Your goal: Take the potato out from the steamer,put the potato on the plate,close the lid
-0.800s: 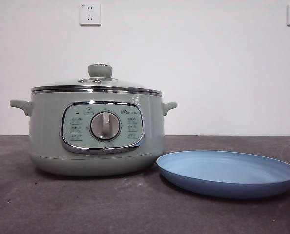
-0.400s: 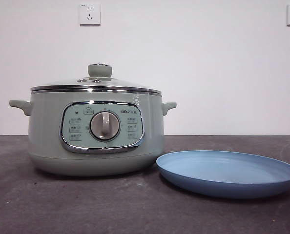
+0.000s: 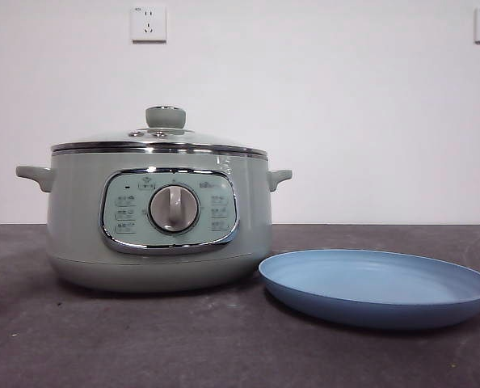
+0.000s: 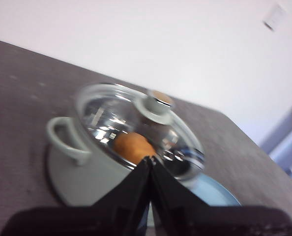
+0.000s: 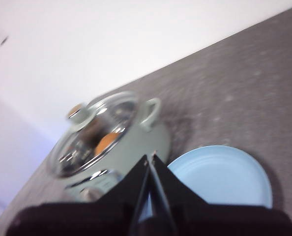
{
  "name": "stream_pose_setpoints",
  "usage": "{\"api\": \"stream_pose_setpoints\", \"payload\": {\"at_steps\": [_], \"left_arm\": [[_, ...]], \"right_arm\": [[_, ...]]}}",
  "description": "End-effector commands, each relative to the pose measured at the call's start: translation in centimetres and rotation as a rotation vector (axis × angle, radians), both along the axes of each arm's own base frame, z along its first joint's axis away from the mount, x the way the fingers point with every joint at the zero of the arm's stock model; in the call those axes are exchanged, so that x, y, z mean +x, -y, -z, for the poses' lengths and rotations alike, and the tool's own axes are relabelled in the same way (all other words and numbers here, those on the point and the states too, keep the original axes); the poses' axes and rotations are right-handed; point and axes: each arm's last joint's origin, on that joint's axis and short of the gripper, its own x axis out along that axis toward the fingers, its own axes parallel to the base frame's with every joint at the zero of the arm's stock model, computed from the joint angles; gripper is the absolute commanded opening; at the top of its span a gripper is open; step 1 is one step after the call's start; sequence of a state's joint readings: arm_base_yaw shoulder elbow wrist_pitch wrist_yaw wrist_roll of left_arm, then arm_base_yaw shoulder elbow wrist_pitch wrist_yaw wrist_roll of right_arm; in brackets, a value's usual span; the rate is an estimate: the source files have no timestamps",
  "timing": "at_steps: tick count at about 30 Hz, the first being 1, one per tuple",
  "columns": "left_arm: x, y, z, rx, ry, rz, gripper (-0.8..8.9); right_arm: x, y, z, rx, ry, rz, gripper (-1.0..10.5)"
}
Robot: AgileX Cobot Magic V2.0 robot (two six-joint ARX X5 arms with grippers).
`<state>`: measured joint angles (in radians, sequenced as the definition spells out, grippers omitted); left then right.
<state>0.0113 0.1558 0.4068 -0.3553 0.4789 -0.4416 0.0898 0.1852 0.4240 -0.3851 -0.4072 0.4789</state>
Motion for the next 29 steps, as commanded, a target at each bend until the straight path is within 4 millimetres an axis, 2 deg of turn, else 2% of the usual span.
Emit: {"api": "stream_pose_setpoints", "payload": {"at_steps": [1,5,12,18,25,26,28,29], "left_arm": [[0.0,0.1,-1.4,0.093,0.01,0.065,-0.08],[0.1,0.3,-3.4,0.185,-0.014,0.155,-0.08],[0.3,0.4,-6.3,0.329,-0.054,0.262,-0.08],[0.5,0.4,-8.1,0.41,-0.112,0.318,-0.08],[0.8,0.4,-8.4,0.421,-0.136,0.328,0.09],[0.8,0.4,-8.4,0.421,-0.135,0.328,0.42],[0.9,0.4,-8.4,0.421,-0.133,0.326,2.52],[0.9,0.4,-8.5,0.421,-0.133,0.325,4.02]], "right_arm": [[-0.1,-0.2,-2.0,-0.102,0.03,-0.082,-0.1],[0.2,-0.5,-4.9,-0.192,-0.002,-0.23,-0.1],[1.3,-0.9,-8.0,-0.314,-0.071,-0.416,-0.1],[2.3,-1.2,-8.8,-0.393,-0.149,-0.512,-0.1],[3.2,-1.7,-8.6,-0.391,-0.197,-0.554,0.2],[3.3,-1.7,-8.6,-0.388,-0.203,-0.552,0.6],[3.4,-1.8,-8.5,-0.387,-0.21,-0.549,2.4],[3.5,-1.8,-8.5,-0.386,-0.213,-0.548,3.7]]}}
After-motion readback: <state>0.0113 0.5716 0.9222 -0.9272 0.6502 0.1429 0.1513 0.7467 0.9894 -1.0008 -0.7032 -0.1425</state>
